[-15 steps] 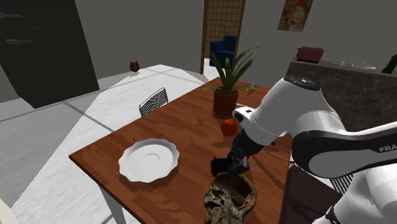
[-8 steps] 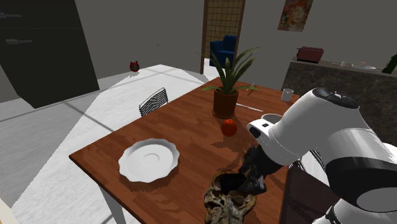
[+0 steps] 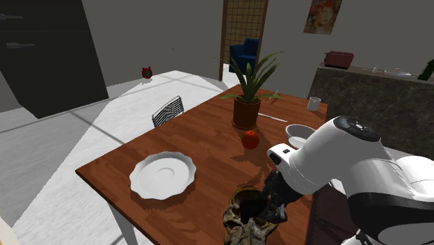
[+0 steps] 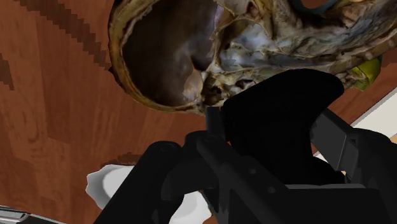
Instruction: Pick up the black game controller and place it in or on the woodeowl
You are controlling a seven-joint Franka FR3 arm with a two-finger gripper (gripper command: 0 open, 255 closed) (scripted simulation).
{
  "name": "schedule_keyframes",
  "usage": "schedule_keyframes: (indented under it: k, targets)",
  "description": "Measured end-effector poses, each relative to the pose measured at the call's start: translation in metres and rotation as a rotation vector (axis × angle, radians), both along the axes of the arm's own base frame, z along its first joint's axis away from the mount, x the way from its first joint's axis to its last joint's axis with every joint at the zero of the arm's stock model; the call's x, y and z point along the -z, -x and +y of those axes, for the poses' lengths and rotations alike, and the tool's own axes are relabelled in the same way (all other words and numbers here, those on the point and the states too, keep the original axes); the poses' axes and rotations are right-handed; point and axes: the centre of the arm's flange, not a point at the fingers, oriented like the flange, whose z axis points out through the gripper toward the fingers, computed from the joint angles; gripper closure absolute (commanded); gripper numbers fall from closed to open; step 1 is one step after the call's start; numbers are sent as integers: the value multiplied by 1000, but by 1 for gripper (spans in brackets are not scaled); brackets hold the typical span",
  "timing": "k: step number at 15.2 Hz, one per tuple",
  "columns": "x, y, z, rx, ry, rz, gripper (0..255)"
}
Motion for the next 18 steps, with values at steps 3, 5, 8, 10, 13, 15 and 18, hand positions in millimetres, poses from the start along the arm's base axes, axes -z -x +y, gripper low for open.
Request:
schedule_keyframes:
  k: [3, 5, 8, 10, 13, 15, 18]
  targets:
    - [17, -1, -1, 0, 0, 0, 255]
    - [27, 0, 0, 0, 0, 0, 255]
    - [35, 0, 0, 0, 0, 0, 255]
    - [36, 0, 0, 0, 0, -1, 255]
    - [36, 0, 0, 0, 0, -1, 0]
    - [36, 0, 0, 0, -1, -1, 0]
    - [36, 0, 0, 0, -1, -1, 0]
